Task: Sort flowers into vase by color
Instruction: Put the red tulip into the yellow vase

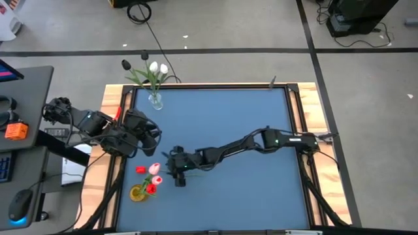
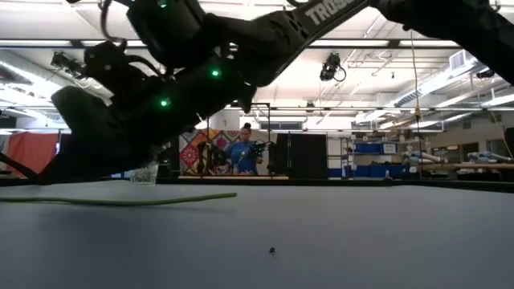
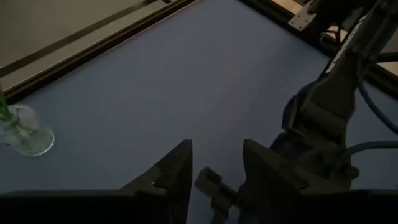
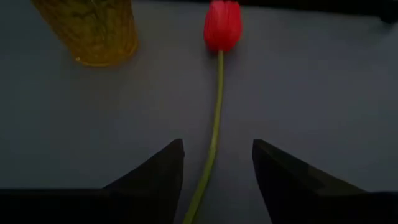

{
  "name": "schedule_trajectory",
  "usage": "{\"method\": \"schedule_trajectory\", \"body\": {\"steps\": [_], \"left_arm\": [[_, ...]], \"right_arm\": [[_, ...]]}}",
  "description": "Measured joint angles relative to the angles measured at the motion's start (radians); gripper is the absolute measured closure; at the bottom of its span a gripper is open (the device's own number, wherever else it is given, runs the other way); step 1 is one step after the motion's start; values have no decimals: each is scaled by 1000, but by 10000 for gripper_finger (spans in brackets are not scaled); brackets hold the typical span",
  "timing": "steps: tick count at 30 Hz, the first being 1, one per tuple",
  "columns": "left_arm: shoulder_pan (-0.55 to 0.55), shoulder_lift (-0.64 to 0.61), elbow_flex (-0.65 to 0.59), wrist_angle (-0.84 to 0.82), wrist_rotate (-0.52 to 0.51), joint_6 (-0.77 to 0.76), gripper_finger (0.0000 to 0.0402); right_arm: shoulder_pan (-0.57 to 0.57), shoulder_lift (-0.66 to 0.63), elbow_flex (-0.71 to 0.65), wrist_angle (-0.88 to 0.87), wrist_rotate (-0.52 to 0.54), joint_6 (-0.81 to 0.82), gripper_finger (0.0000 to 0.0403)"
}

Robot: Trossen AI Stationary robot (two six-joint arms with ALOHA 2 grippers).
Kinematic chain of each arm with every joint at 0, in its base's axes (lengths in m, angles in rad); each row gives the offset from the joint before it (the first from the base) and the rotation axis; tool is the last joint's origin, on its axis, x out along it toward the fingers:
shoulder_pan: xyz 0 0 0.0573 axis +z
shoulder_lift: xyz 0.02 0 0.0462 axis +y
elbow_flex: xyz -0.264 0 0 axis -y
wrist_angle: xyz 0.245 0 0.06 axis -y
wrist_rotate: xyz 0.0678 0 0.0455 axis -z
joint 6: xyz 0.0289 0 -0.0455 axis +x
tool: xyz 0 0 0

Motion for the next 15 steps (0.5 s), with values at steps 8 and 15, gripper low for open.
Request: {"method": "schedule_trajectory", "body": {"steps": [8, 15], "left_arm": [[0, 0, 0, -16, 8, -5, 253], [0, 0, 0, -44, 9, -4, 253]], "right_arm": [[-6, 94, 150, -199, -45, -4, 232], [-9, 71, 160, -360, -36, 1, 370]]}}
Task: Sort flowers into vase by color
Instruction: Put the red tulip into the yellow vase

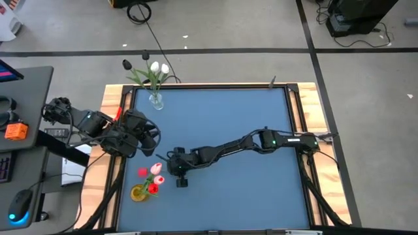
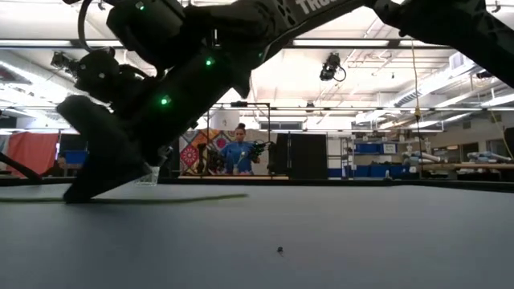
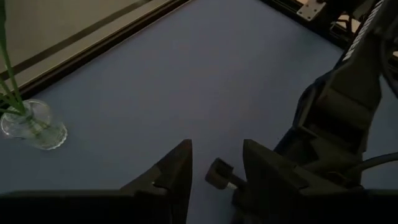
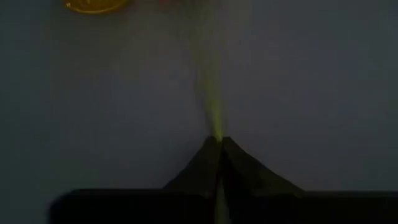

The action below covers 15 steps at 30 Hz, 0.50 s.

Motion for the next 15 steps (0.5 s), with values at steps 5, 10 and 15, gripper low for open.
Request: {"method": "schedule_trajectory", "body": {"steps": [5, 10, 15], "left_arm": [[0, 0, 0, -10, 0, -1, 253], [0, -10, 0, -19, 8, -30, 253], [-2, -54, 0, -40, 8, -34, 253]], "right_arm": [[-1, -32, -7, -36, 17, 96, 393], [-10, -84, -15, -75, 109, 229, 399], [-21, -193, -13, -93, 321, 333, 400]]}}
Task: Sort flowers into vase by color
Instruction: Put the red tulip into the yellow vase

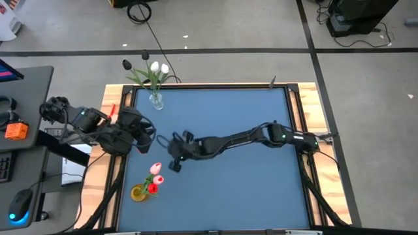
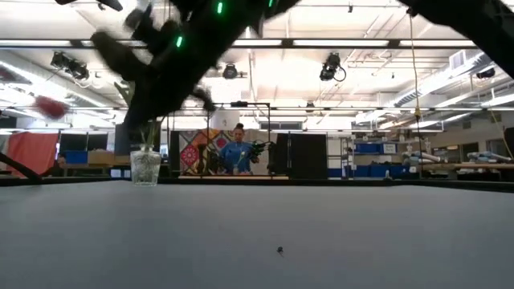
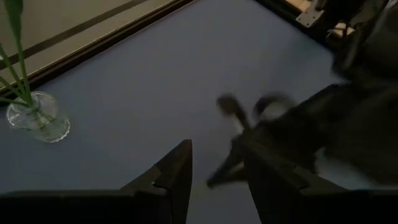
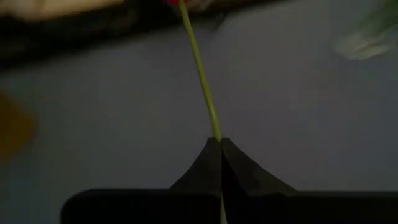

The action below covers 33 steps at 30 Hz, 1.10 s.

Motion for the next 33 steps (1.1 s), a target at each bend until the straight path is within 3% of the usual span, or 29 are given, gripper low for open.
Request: {"method": "schedule_trajectory", "body": {"steps": [7, 12, 16, 21, 29, 33], "left_arm": [[-1, -69, 0, 0, 0, 36, 253], [-1, -117, 0, 9, -12, 38, 253], [-1, -146, 0, 15, -57, 57, 253], [-1, -156, 0, 98, -57, 167, 246], [-1, -157, 0, 301, -49, 357, 151], [-1, -160, 0, 388, -53, 412, 136]], "right_arm": [[-6, -149, 1, -18, 277, 44, 401], [-38, -215, 2, -30, 367, 130, 402], [-57, -245, 2, 12, 369, 151, 402], [-53, -265, 2, 197, 310, -7, 402], [-18, -283, 4, 420, 145, -130, 402], [-3, -282, 3, 465, 152, -189, 403]]}}
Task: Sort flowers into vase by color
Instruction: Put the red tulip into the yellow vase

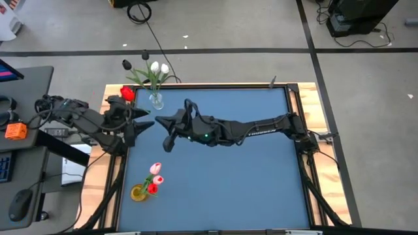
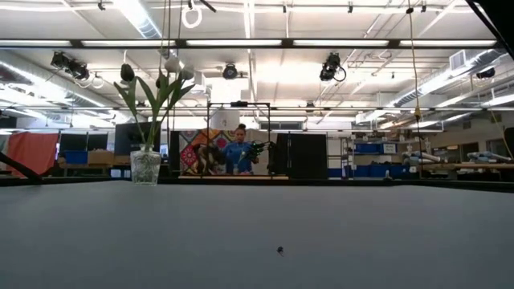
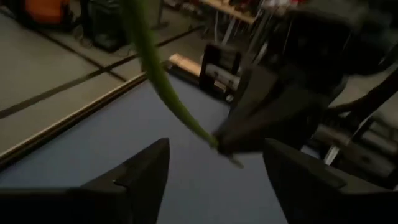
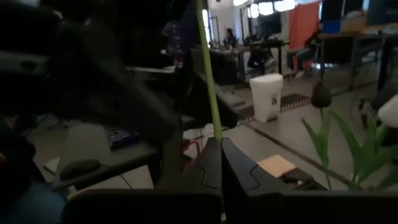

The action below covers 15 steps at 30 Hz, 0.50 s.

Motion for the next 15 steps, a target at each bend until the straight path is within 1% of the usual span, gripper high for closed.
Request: {"method": "schedule_trajectory", "body": {"steps": [3, 7, 15], "left_arm": [[0, -1, 0, 58, -1, 53, 173], [0, 0, 0, 123, -1, 102, 250], [0, -1, 0, 130, 2, 114, 381]], "right_arm": [[10, 0, 0, 22, -12, -43, 403], [15, 0, 0, 35, -17, -51, 403], [22, 0, 0, 41, -16, -51, 403]]}}
